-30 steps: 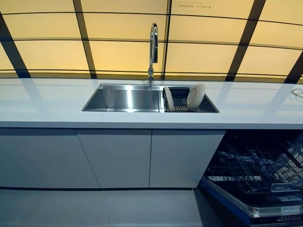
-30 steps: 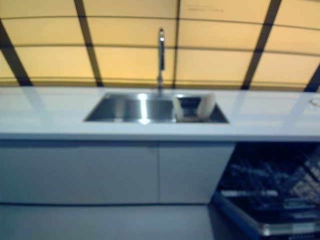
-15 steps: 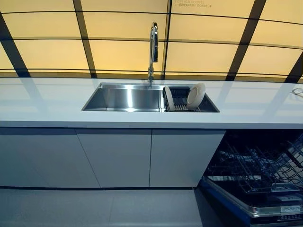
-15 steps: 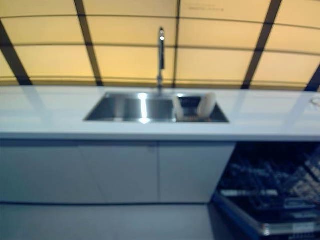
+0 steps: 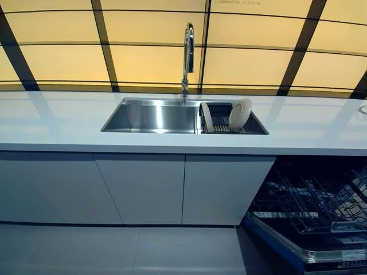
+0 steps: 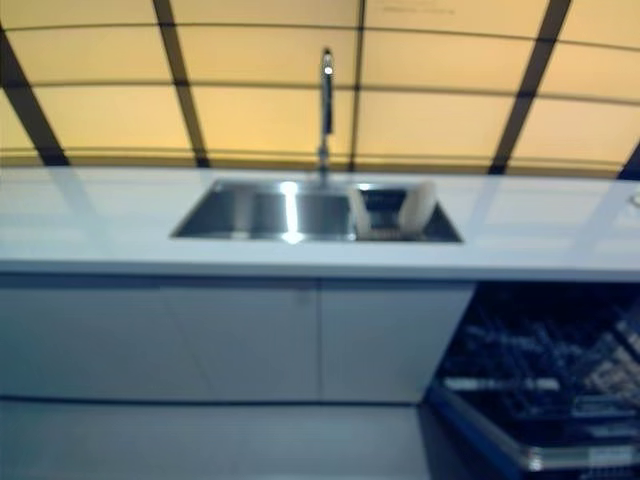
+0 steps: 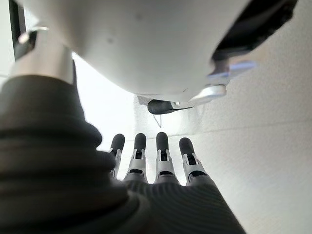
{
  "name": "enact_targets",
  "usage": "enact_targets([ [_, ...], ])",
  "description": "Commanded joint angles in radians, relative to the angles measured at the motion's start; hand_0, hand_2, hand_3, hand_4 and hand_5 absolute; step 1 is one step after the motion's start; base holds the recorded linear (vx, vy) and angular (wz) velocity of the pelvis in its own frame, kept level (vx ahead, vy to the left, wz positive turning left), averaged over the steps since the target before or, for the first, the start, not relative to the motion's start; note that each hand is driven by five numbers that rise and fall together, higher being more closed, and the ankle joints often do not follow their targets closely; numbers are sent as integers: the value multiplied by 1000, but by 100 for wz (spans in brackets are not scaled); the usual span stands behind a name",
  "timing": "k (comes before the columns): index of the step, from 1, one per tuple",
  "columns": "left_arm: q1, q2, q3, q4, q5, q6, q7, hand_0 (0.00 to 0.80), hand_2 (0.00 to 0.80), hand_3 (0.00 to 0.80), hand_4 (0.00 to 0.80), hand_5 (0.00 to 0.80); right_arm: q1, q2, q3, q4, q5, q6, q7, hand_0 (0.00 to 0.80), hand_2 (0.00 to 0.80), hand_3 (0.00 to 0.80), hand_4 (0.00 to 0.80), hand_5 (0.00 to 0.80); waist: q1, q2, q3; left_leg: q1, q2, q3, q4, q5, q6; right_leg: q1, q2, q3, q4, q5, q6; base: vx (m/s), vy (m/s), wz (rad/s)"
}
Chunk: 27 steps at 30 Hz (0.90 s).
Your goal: Take plates into dishwasher
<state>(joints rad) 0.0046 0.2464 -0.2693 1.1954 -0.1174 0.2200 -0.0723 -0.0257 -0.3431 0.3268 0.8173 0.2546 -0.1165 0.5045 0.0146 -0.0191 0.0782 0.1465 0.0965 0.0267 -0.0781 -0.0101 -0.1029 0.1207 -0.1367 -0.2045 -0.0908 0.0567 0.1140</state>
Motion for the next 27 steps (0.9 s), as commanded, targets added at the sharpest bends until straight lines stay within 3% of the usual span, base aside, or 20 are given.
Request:
enact_targets([
  [1,-17,30,-50,45,71,-8,-29,0,0,0,0,0,-132,-90,-2,-217,113,-31,95,0,0,0,0,0,9,-33,10,-4,-76,22,31,-16,76,8,69,45,72,-68,-40,83,-46,4],
  [4,-6,41,-24,41,12,-11,-20,0,0,0,0,0,-163,-157,-26,-347,167,-55,129,0,0,0,0,0,0,-36,8,-7,-71,21,57,-28,77,2,73,53,102,-87,-47,94,-55,7],
  [5,-4,46,-7,41,-3,-14,-16,0,0,0,0,0,-174,-174,-41,-411,186,-36,120,0,0,0,0,0,-3,-38,11,-13,-69,20,84,-37,76,-3,74,56,120,-96,-53,112,-79,10],
  [8,5,56,40,42,-6,-18,-11,0,0,0,0,0,-216,-213,-98,-513,258,-19,155,0,0,0,0,0,0,-65,34,-79,-56,15,270,-73,67,-16,68,58,154,-104,-83,89,-96,26],
  [9,11,54,55,51,-7,-31,-3,0,0,0,0,0,-235,-223,-110,-538,261,-20,159,0,0,0,0,0,8,-81,49,-147,-55,3,420,-27,58,-11,69,60,150,-100,-103,115,-150,25],
  [10,22,52,73,60,-12,-44,7,0,0,0,0,0,-259,-234,-113,-555,272,-27,160,0,0,0,0,0,24,-98,65,-231,-80,-10,568,14,60,-7,64,64,150,-93,-121,115,-135,23],
  [12,42,53,105,63,1,-51,3,0,0,0,0,0,-285,-249,-127,-584,286,-27,158,0,0,0,0,0,44,-99,82,-361,-94,-14,716,81,52,-2,77,73,161,-94,-141,196,-37,-10],
  [13,55,50,110,63,5,-51,0,0,0,0,0,0,-302,-248,-137,-596,277,-19,159,0,0,0,0,0,69,-80,97,-418,-125,-12,650,134,42,20,101,103,162,-104,-135,441,97,-32],
  [14,76,52,113,69,1,-56,1,0,0,0,0,0,-335,-255,-138,-607,284,-3,168,0,0,0,0,0,95,-37,108,-446,-91,5,483,222,16,55,146,132,155,-121,-126,420,107,-35],
  [15,79,51,113,70,1,-56,2,0,0,0,0,0,-340,-257,-135,-608,286,-3,171,0,0,0,0,0,102,-35,116,-431,-89,13,453,235,11,68,146,140,153,-124,-124,508,128,-56],
  [16,85,55,106,79,-1,-52,1,0,0,0,0,0,-371,-264,-123,-604,301,5,171,0,0,0,0,0,118,-11,119,-426,-43,38,319,312,-9,106,168,149,151,-145,-124,441,109,-62],
  [17,88,57,100,89,-3,-50,4,0,0,0,0,0,-399,-276,-112,-606,311,17,161,0,0,0,0,0,136,-2,120,-433,-31,41,227,352,-17,139,177,165,150,-163,-123,568,148,-101],
  [19,99,56,96,99,-17,-45,11,0,0,0,0,0,-428,-308,-91,-621,327,25,156,0,0,0,0,0,170,-8,117,-461,-42,22,95,385,-30,194,174,206,152,-197,-114,446,129,-58],
  [22,85,61,112,114,-51,-38,19,0,0,0,0,0,-449,-341,-63,-617,362,16,180,0,0,0,0,0,167,-17,89,-444,-18,75,131,312,9,210,147,212,206,-271,-101,289,130,-49],
  [23,73,70,125,119,-44,-34,22,0,0,0,0,0,-437,-338,-70,-606,375,17,201,0,0,0,0,0,161,-34,69,-447,-19,116,193,233,39,221,117,198,234,-289,-86,247,56,-38],
  [24,64,76,127,116,-39,-32,25,0,0,0,0,0,-425,-333,-77,-603,379,19,205,0,0,0,0,0,162,-42,56,-453,-19,128,224,196,47,224,100,183,244,-294,-75,281,24,-22],
  [27,30,88,110,100,-24,-16,31,0,0,0,0,0,-395,-317,-95,-585,370,17,217,0,0,0,0,0,172,-57,29,-447,-7,145,259,149,59,219,56,113,262,-281,-51,230,-11,-19],
])
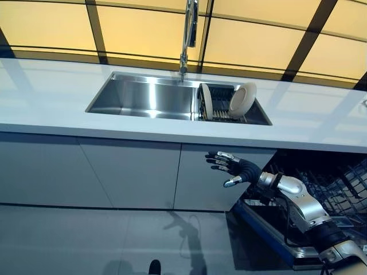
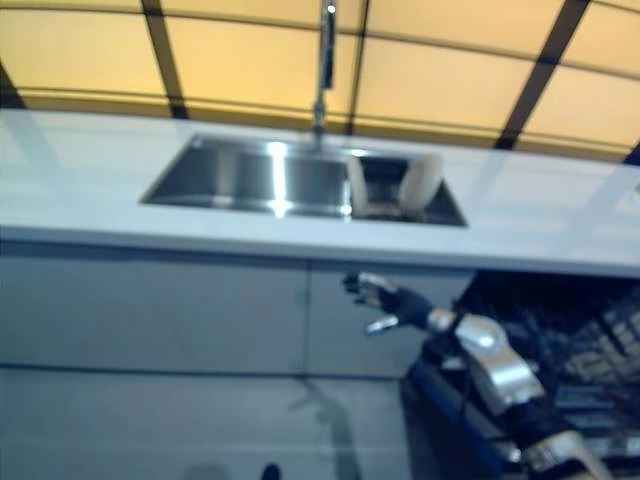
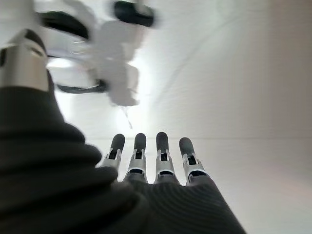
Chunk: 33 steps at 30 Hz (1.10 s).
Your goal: Take plates into dishwasher
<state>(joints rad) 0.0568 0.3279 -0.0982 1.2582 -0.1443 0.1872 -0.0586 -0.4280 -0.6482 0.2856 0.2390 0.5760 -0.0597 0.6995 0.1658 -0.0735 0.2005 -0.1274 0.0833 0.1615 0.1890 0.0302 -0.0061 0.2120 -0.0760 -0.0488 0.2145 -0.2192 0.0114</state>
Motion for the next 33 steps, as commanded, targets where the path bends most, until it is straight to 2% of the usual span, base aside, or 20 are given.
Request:
enact_targets([
  [1,-34,11,-71,34,23,21,16,0,0,0,0,0,12,-7,-59,-1,41,-44,23,0,0,0,0,0,24,-6,-101,-172,7,6,-7,107,-38,124,-17,-66,-47,2,59,160,-19,-16],
  [7,-71,11,-93,39,45,8,-7,0,0,0,0,0,-6,15,-47,-2,13,-33,5,0,0,0,0,0,33,-24,-116,-210,-1,2,21,96,-38,138,-43,-80,-105,17,76,55,28,-4],
  [12,-75,-16,-99,49,88,-2,-14,0,0,0,0,0,-29,-9,-50,7,28,-33,-4,0,0,0,0,0,13,-44,-138,-193,-12,18,45,36,-21,131,-73,-66,-102,58,101,88,88,-7],
  [14,-78,-14,-115,50,163,-9,-29,0,0,0,0,0,-42,-14,-54,22,39,-39,-2,0,0,0,0,0,10,-50,-149,-182,-26,15,47,18,-4,126,-87,-56,-54,94,115,116,112,1],
  [15,-81,-12,-135,50,179,-13,-35,0,0,0,0,0,-50,-13,-56,35,39,-44,1,0,0,0,0,0,11,-54,-159,-175,-42,11,38,13,12,127,-94,-45,-6,136,132,97,108,4],
  [16,-86,-8,-154,46,173,-7,-48,0,0,0,0,0,-48,-9,-61,41,32,-50,3,0,0,0,0,0,12,-60,-170,-166,-63,7,23,10,31,124,-102,-31,68,208,152,193,195,2],
  [17,-94,0,-174,38,163,14,-97,0,0,0,0,0,-35,-2,-66,29,29,-57,-6,0,0,0,0,0,-12,-53,-177,-111,-93,-10,-18,0,52,31,-100,-8,267,331,174,234,218,0],
  [18,-94,-1,-180,34,171,19,-110,0,0,0,0,0,-28,1,-66,21,26,-57,-15,0,0,0,0,0,-33,-37,-173,-68,-93,-19,-38,-9,54,-67,-96,-7,365,363,172,267,218,1],
  [20,-91,-4,-184,27,171,28,-111,0,0,0,0,0,-31,3,-61,16,21,-52,-19,0,0,0,0,0,-64,-13,-158,5,-86,-23,-70,-19,51,-212,-109,-31,402,378,155,208,106,28],
  [21,-89,-2,-183,24,159,34,-113,0,0,0,0,0,-40,5,-58,15,21,-44,-19,0,0,0,0,0,-81,-6,-145,45,-86,-21,-85,-22,46,-265,-122,-56,383,357,147,321,-88,74],
  [22,-86,1,-175,18,163,36,-118,0,0,0,0,0,-44,-3,-63,4,27,-26,-33,0,0,0,0,0,-111,1,-127,109,-84,-36,-108,-33,31,-358,-122,-90,235,354,127,332,-184,39],
  [24,-84,4,-173,14,189,32,-119,0,0,0,0,0,-43,-6,-72,-2,33,-21,-44,0,0,0,0,0,-126,-8,-114,144,-89,-52,-112,-58,21,-373,-151,-123,105,371,127,340,-347,7],
  [25,-92,8,-178,18,197,33,-116,0,0,0,0,0,-49,-3,-70,-1,37,-27,-62,0,0,0,0,0,-151,-27,-102,189,-98,-75,-115,-103,7,-408,-200,-136,-67,459,155,307,-363,42],
  [26,-93,8,-178,19,196,33,-116,0,0,0,0,0,-49,-2,-69,0,36,-27,-64,0,0,0,0,0,-154,-23,-98,196,-94,-80,-113,-112,6,-398,-197,-140,-84,466,158,408,-448,83],
  [27,-112,14,-181,26,172,41,-105,0,0,0,0,0,-72,4,-72,8,35,-19,-77,0,0,0,0,0,-171,-15,-92,223,-77,-115,-110,-140,1,-422,-208,-115,-203,474,168,238,-221,65],
  [29,-120,17,-182,24,145,52,-98,0,0,0,0,0,-87,0,-75,7,36,-8,-85,0,0,0,0,0,-177,-5,-87,236,-59,-125,-100,-161,-3,-421,-211,-104,-219,469,168,184,-225,64],
  [30,-116,17,-166,25,118,56,-91,0,0,0,0,0,-98,3,-78,5,23,-5,-106,0,0,0,0,0,-168,-14,-89,223,-43,-114,-57,-178,-11,-400,-216,-105,-166,438,161,92,-184,52],
  [32,-106,17,-154,30,92,58,-83,0,0,0,0,0,-103,-2,-67,3,32,-10,-115,0,0,0,0,0,-161,-26,-94,212,-35,-99,-19,-192,-24,-371,-218,-121,-167,439,162,98,-180,59],
  [33,-90,18,-126,36,76,73,-71,0,0,0,0,0,-91,1,-67,-8,36,-6,-135,0,0,0,0,0,-165,-33,-103,208,-24,-86,6,-199,-33,-343,-201,-107,-163,415,165,163,-164,61],
])
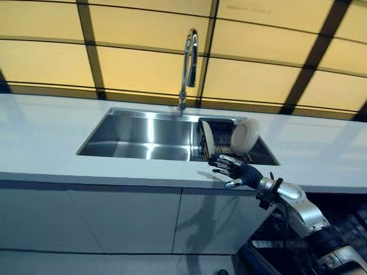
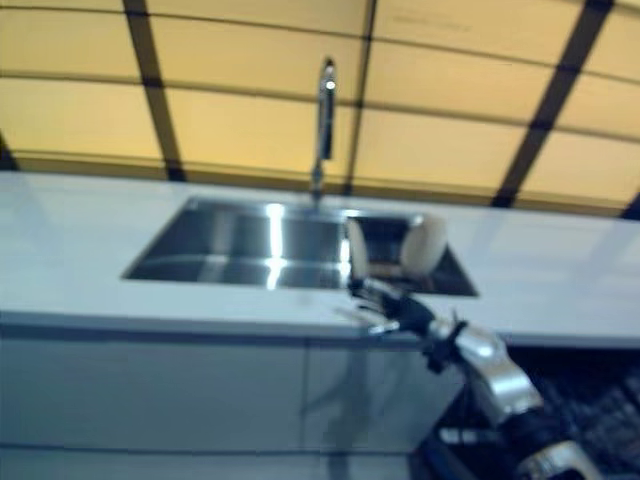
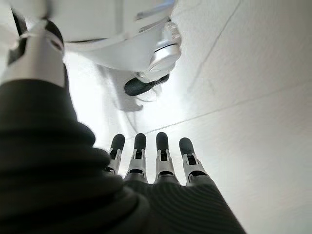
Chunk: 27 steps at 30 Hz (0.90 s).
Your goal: Take plates into dishwasher
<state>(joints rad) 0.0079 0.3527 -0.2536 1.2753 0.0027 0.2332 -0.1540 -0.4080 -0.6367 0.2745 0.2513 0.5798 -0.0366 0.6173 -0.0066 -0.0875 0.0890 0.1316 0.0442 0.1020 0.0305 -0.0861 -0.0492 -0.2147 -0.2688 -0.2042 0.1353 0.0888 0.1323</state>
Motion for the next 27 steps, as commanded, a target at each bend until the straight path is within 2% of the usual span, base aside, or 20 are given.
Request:
enact_targets([
  [1,-34,-3,50,27,-95,30,32,0,0,0,0,0,-109,-5,-55,-20,14,-28,-66,0,0,0,0,0,5,-20,4,-40,18,-25,163,-83,7,91,-2,53,-85,105,48,143,-105,22],
  [2,-34,-3,51,27,-95,30,32,0,0,0,0,0,-109,-5,-54,-20,14,-28,-66,0,0,0,0,0,4,-20,4,-38,18,-25,163,-82,7,92,-2,53,-85,105,48,121,-47,-7],
  [4,-12,-4,103,54,-68,12,6,0,0,0,0,0,-96,-2,-63,-21,22,-41,-60,0,0,0,0,0,4,-13,-11,1,22,-30,115,-67,1,113,11,52,-92,87,51,205,-47,-33],
  [8,-5,-13,112,67,-76,1,19,0,0,0,0,0,-89,-3,-84,-13,29,-54,-93,0,0,0,0,0,-5,-4,-18,26,35,-21,74,-50,-9,119,16,49,-79,65,50,117,5,-32],
  [16,-12,-26,97,49,-76,4,50,0,0,0,0,0,-37,-4,-137,-27,9,-65,-161,0,0,0,0,0,-23,8,-19,54,54,-17,22,-32,-27,111,-4,30,-60,62,69,76,7,12],
  [21,-30,-24,79,32,-72,13,43,0,0,0,0,0,-24,1,-169,-40,24,-78,-261,0,0,0,0,0,-36,10,-17,57,40,-21,24,-42,-21,97,-16,43,-57,90,80,66,26,1],
  [25,-36,-28,64,8,-84,7,39,0,0,0,0,0,-6,20,-201,-38,-14,-58,-330,0,0,0,0,0,-43,16,-16,53,27,-18,8,-33,-15,88,-16,53,-67,129,87,43,21,-5],
  [27,-32,-19,65,-3,-99,-4,45,0,0,0,0,0,-13,5,-211,-22,-7,-49,-369,0,0,0,0,0,-36,23,-15,48,39,4,-4,-7,-17,96,-3,37,-50,113,81,13,-4,-3],
])
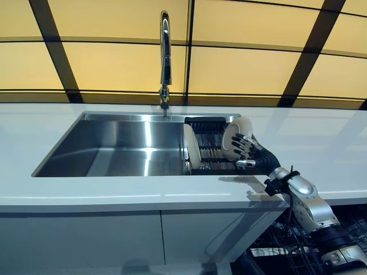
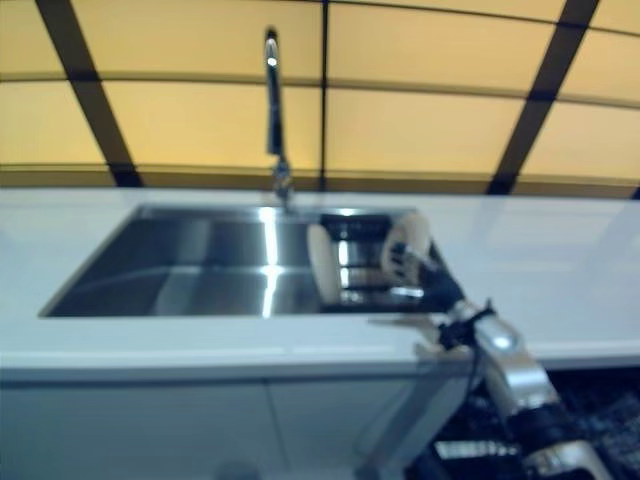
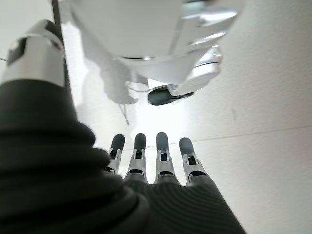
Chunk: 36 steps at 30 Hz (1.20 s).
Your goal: Take plates into dishwasher
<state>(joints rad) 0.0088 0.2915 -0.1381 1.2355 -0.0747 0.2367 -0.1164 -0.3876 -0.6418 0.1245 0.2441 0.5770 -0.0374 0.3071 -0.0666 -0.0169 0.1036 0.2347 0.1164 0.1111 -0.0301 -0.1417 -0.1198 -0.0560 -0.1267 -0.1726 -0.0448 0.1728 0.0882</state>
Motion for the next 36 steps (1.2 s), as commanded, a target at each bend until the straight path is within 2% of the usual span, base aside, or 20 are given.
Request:
enact_targets([
  [1,-32,45,-50,35,-27,-9,11,0,0,0,0,0,-39,5,-62,-12,0,-48,-71,0,0,0,0,0,26,-45,-31,-56,-26,2,55,55,50,-56,-140,-3,130,15,121,10,-45,-3],
  [4,-37,49,-39,38,-57,-3,31,0,0,0,0,0,-75,-20,-73,6,42,-48,-87,0,0,0,0,0,31,-47,-43,-59,-10,1,75,45,42,-38,-116,-9,121,-33,97,38,-63,-7],
  [5,-37,49,-19,52,-73,-8,38,0,0,0,0,0,-121,-34,-68,33,63,-52,-110,0,0,0,0,0,31,-58,-53,-59,2,-11,174,33,22,-29,-93,-7,115,-55,62,59,-76,-6],
  [6,-37,49,-16,54,-77,-11,38,0,0,0,0,0,-129,-37,-65,37,61,-53,-117,0,0,0,0,0,32,-59,-54,-66,4,-16,197,38,17,-26,-87,-6,112,-57,56,60,-95,-8],
  [8,-29,35,-15,46,-93,-25,42,0,0,0,0,0,-149,-56,-55,44,75,-60,-155,0,0,0,0,0,54,-67,-41,-177,-14,-52,361,113,12,20,-64,13,89,-75,23,64,-14,-23],
  [9,-27,20,-25,37,-112,-26,52,0,0,0,0,0,-172,-54,-48,68,52,-70,-199,0,0,0,0,0,80,-50,-31,-223,-30,-38,246,135,17,73,-39,29,77,-102,26,108,95,-37],
  [11,-40,16,-30,37,-86,-21,46,0,0,0,0,0,-180,-70,-47,80,41,-80,-241,0,0,0,0,0,83,-41,-20,-241,8,29,195,172,7,102,-44,13,82,-125,28,94,93,-25],
  [12,-53,19,-41,35,-82,-16,44,0,0,0,0,0,-175,-82,-54,79,35,-80,-262,0,0,0,0,0,82,-48,-19,-246,3,28,206,156,9,107,-59,1,82,-123,29,74,55,5],
  [13,-69,18,-57,33,-98,-11,53,0,0,0,0,0,-176,-98,-57,77,41,-72,-276,0,0,0,0,0,87,-49,-26,-240,-7,6,155,150,13,116,-68,-5,73,-122,38,76,50,13],
  [15,-85,15,-69,33,-115,-7,63,0,0,0,0,0,-179,-129,-75,88,67,-55,-282,0,0,0,0,0,79,-48,-42,-209,-8,26,91,153,16,126,-77,-24,51,-117,50,111,65,-54],
  [20,-86,29,-70,52,-128,-6,74,0,0,0,0,0,-187,-149,-103,141,108,-19,-254,0,0,0,0,0,70,-44,-85,-163,-21,37,4,158,27,129,-73,-29,21,-112,56,99,31,-9],
  [24,-80,29,-73,63,-125,-13,66,0,0,0,0,0,-214,-160,-90,174,107,2,-266,0,0,0,0,0,72,-48,-95,-154,-23,45,-9,158,31,129,-67,-27,13,-112,54,64,3,-5],
  [28,-75,26,-80,68,-117,-21,55,0,0,0,0,0,-254,-174,-64,220,42,15,-294,0,0,0,0,0,82,-55,-96,-148,-19,48,-17,156,35,132,-65,-26,9,-113,54,53,-14,1],
  [36,-61,29,-90,71,-107,-35,47,0,0,0,0,0,-340,-201,5,297,76,126,-252,0,0,0,0,0,102,-64,-90,-139,-12,43,-33,161,34,144,-60,-33,-3,-111,53,49,-8,1],
])
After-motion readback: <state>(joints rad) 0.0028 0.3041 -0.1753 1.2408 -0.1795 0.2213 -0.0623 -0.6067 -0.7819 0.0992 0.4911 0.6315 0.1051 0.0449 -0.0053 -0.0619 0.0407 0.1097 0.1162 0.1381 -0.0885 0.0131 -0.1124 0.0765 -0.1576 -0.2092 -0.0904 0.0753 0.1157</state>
